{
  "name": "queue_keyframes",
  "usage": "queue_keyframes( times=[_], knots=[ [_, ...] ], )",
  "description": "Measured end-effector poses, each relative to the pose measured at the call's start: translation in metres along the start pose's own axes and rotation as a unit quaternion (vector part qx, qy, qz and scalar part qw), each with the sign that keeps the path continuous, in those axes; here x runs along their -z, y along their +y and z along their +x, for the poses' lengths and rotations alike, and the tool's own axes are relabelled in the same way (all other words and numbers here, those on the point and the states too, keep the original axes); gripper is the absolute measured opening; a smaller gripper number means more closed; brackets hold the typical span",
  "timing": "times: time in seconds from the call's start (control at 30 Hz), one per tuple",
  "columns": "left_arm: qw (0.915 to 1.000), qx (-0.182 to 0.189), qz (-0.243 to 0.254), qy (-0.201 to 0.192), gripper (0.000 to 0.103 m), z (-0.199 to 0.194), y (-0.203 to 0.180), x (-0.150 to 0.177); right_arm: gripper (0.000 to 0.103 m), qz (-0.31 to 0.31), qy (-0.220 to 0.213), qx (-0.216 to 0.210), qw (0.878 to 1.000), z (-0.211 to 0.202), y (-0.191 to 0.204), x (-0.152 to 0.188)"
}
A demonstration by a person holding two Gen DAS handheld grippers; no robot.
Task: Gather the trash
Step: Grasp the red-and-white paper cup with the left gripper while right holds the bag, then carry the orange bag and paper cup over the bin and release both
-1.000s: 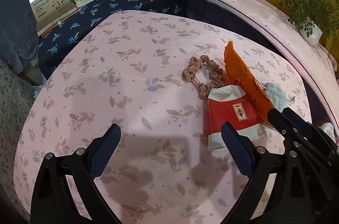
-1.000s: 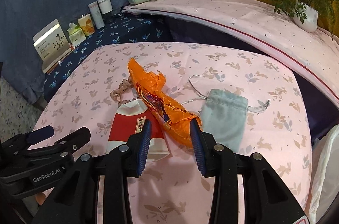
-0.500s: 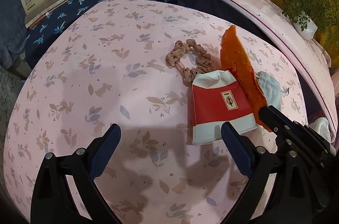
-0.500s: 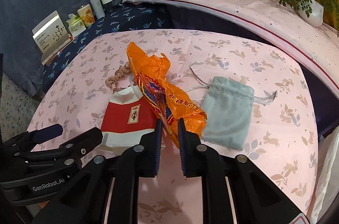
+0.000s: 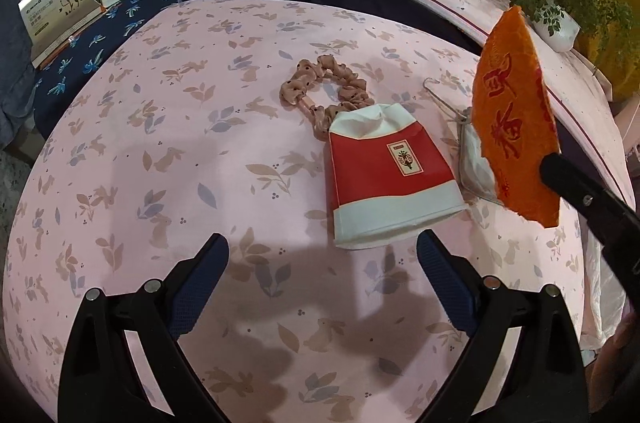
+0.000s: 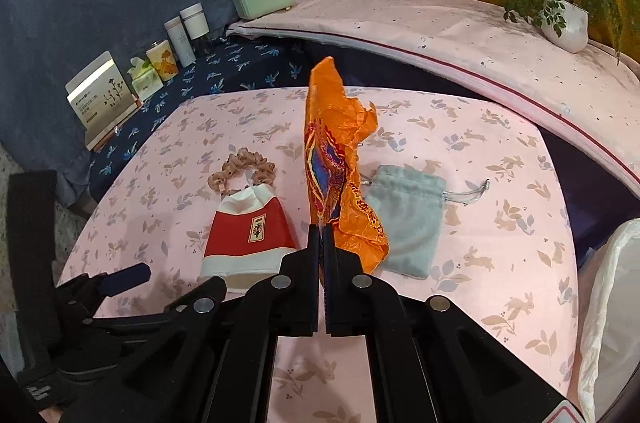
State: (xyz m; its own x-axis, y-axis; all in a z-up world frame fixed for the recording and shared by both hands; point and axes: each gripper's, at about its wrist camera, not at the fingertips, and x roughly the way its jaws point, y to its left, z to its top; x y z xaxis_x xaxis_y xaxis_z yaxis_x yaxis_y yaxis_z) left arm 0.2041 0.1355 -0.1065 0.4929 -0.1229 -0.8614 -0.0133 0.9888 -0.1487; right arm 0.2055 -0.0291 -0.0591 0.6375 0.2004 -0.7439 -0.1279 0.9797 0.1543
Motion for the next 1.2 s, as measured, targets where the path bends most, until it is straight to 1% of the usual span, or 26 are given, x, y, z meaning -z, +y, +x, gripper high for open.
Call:
queue_keyframes(
  times=[0.03,0.1,0.23,0.3,0.33,0.37,0.4,0.43,0.47,0.67,0.8,0.93,1.2],
  knots=[
    [1.0000,0.001,0.005,-0.001,0.090,0.001,-0.002,0.001,0.002,0.003,-0.003,0.002,1.000,-0.003,-0.002,0.000],
    [0.9998,0.003,0.018,-0.005,0.085,0.002,-0.007,0.003,0.002,0.008,-0.005,0.005,1.000,-0.009,-0.006,-0.001],
    [0.9994,-0.004,0.033,-0.002,0.067,0.013,-0.013,0.003,0.002,0.016,-0.007,0.008,1.000,-0.015,-0.012,0.000],
    [0.9995,-0.008,0.030,-0.003,0.061,0.017,-0.012,0.003,0.002,0.020,-0.007,0.010,1.000,-0.016,-0.015,0.003],
    [0.9995,-0.007,0.029,-0.005,0.053,0.018,-0.011,0.003,0.002,0.022,-0.006,0.011,1.000,-0.016,-0.016,0.004],
    [0.9995,-0.004,0.030,-0.004,0.041,0.019,-0.011,0.002,0.002,0.023,-0.006,0.012,1.000,-0.017,-0.018,0.005],
    [0.9995,-0.003,0.032,-0.002,0.034,0.020,-0.011,0.002,0.002,0.025,-0.005,0.012,1.000,-0.018,-0.019,0.007],
    [0.9994,-0.001,0.034,-0.002,0.023,0.019,-0.011,0.002,0.002,0.026,-0.005,0.013,1.000,-0.018,-0.020,0.008],
    [0.9994,0.002,0.035,-0.002,0.015,0.019,-0.012,0.002,0.002,0.027,-0.005,0.013,1.000,-0.019,-0.021,0.009],
    [0.9989,0.008,0.043,-0.018,0.010,0.003,-0.024,-0.001,0.002,0.037,-0.013,0.015,0.999,-0.031,-0.028,0.013],
    [0.9980,0.020,0.051,-0.032,0.005,-0.013,-0.040,-0.006,0.002,0.046,-0.022,0.017,0.999,-0.042,-0.037,0.015],
    [0.9963,0.032,0.067,-0.044,0.002,-0.027,-0.064,-0.009,0.002,0.054,-0.033,0.022,0.998,-0.057,-0.047,0.017],
    [0.9900,0.064,0.108,-0.064,0.002,-0.057,-0.122,-0.005,0.002,0.081,-0.059,0.034,0.994,-0.092,-0.080,0.027]
  ],
)
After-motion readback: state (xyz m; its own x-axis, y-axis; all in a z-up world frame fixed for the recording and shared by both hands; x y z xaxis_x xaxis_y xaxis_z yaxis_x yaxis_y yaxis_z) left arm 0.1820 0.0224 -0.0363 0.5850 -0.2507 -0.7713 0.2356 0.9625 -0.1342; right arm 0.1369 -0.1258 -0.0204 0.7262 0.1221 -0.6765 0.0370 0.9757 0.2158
